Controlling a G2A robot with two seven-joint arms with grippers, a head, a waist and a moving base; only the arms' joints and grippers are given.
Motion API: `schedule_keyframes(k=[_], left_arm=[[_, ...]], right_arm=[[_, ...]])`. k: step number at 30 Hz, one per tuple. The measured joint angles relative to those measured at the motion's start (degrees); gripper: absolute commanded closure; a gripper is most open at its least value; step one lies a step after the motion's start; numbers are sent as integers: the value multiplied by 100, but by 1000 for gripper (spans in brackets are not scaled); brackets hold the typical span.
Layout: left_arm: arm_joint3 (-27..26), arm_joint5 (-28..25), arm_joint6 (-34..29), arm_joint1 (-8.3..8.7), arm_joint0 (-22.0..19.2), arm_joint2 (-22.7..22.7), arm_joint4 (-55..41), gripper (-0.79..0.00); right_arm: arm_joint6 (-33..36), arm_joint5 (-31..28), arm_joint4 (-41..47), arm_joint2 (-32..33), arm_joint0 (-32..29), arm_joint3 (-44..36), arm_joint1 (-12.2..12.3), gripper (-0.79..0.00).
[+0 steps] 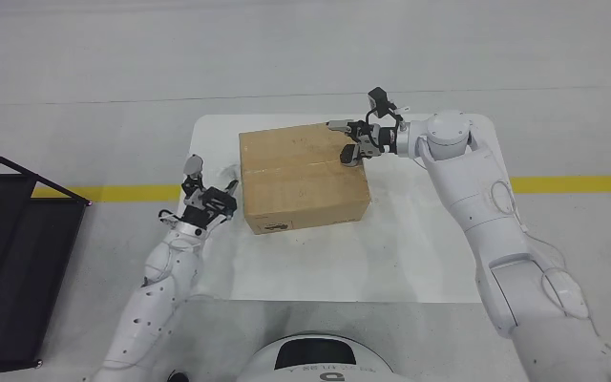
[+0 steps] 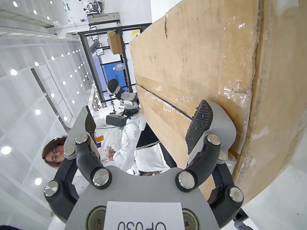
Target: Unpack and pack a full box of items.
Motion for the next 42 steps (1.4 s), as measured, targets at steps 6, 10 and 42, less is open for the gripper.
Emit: schedule_keyframes(k=[6, 10, 42], left_arm=[[154, 51, -54, -22, -136, 47, 5, -785], [136, 156, 95, -24, -122, 21, -28, -785], [-1017, -565, -510, -77, -696, 418, 629, -785]], right_arm=[[0, 0, 0, 0, 0, 0, 0, -785], [0, 0, 0, 0, 0, 0, 0, -785], [0, 0, 0, 0, 0, 0, 0, -785]])
